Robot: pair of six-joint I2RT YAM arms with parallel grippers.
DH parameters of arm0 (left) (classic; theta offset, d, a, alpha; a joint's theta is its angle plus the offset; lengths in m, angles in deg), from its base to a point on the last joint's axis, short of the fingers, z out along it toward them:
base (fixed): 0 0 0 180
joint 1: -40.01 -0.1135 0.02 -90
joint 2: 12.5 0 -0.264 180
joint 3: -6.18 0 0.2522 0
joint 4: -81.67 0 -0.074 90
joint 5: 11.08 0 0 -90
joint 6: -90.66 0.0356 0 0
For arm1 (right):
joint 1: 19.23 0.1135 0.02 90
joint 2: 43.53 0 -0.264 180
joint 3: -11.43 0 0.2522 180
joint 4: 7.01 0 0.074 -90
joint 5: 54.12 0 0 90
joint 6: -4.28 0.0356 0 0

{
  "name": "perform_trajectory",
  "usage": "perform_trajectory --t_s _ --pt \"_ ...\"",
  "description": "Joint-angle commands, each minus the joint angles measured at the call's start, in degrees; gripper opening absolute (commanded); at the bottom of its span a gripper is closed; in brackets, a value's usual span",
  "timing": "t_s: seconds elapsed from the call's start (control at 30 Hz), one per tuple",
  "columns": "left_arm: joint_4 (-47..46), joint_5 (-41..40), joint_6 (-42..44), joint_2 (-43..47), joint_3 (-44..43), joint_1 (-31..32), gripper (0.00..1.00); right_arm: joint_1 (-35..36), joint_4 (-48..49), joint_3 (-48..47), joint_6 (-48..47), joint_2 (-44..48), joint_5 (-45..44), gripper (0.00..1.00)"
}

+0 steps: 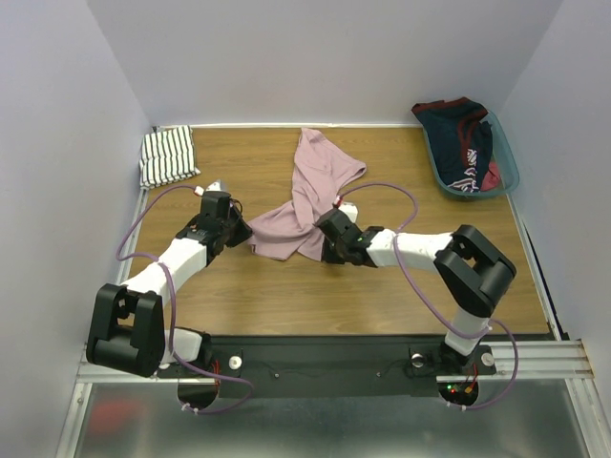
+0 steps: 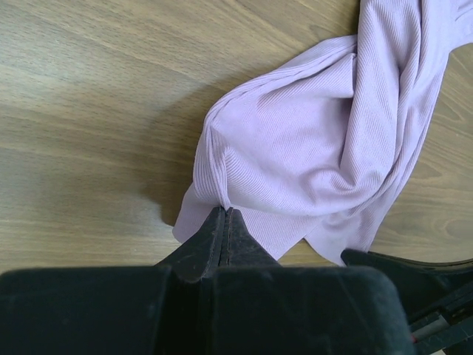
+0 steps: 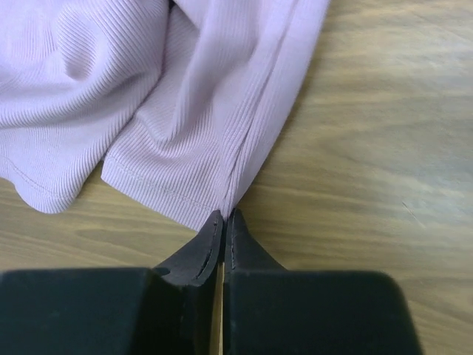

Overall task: Fold and stack the tank tops
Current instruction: Flatten the tank top out

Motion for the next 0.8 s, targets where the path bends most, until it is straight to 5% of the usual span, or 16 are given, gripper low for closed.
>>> perform_trajectory --t_s 0.0,0.4,0.77 --pt "-1.27 1.24 -0.01 1.93 -1.54 -0.26 0.00 0.07 0.68 2.48 -0.12 7.23 -3.08 0.00" --pt "3.03 6.33 1.75 10.09 -9.97 -0.26 0.00 -5.64 -9.41 -2.07 -7.05 32.54 -7.12 0.00" --pt "6.72 7.13 -0.27 16.16 -26.23 -0.26 0.00 -10.39 -14.96 -17.97 -15.06 38.28 -12.39 0.00"
